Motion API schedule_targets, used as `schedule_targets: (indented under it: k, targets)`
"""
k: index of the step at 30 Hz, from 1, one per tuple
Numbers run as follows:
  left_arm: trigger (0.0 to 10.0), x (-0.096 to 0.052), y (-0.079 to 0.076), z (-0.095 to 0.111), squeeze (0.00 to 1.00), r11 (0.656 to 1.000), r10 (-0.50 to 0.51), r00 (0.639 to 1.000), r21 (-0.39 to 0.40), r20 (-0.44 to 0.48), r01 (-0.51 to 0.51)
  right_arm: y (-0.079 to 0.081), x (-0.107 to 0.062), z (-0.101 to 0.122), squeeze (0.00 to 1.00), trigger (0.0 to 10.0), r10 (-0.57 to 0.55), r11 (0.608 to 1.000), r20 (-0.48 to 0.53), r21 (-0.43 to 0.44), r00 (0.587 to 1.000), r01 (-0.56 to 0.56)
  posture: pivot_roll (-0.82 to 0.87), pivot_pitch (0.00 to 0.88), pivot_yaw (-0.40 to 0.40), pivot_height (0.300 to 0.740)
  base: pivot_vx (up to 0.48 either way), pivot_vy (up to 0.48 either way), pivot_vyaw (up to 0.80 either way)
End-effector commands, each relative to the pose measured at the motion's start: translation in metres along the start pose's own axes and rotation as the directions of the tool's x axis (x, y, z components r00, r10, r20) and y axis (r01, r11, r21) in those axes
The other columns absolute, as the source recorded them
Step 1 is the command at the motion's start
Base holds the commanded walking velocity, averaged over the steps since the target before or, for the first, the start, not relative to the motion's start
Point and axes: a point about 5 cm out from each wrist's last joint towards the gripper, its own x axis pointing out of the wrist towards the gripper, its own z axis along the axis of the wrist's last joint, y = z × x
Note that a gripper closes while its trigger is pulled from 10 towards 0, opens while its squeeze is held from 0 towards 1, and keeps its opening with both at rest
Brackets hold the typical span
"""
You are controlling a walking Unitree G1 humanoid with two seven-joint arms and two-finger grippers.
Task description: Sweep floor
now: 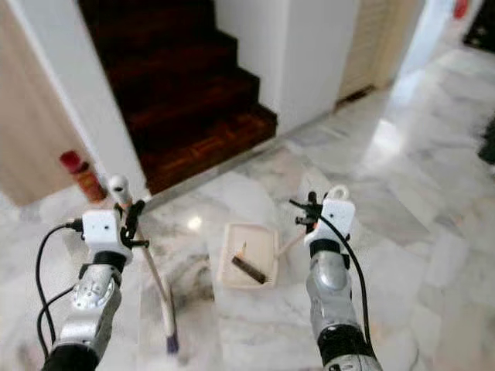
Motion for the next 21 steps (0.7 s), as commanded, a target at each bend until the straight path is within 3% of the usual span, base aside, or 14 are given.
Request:
schedule_targets:
  k: [1,13,21]
  targets:
    - [10.0,0.0047,-0.001,0.0114,0.0,1.0,0.003,0.999,0.004,0.048,-0.003,0.0004,0.0058,0.0158,0.0,10.0,0.002,1.0,0.069,0.007,0.998,-0.003,-0.01,0.029,0.005,0.74,0.0,0.0,0.8]
    - [10.0,0.0042,-0.0002,0.0117,0.0,1.0,0.006,0.999,0.007,0.041,-0.006,0.0012,0.0055,0.0157,0.0,10.0,-0.002,1.0,0.066,0.019,0.998,0.001,-0.01,0.048,0.007,0.74,0.0,0.0,0.76]
    - [10.0,0.0045,-0.0004,0.0105,0.0,1.0,0.001,1.0,-0.014,0.025,-0.001,-0.0014,0.0056,0.0112,0.0,10.0,-0.02,0.999,0.03,0.043,0.999,0.019,-0.01,0.056,0.01,0.74,0.0,0.0,0.0]
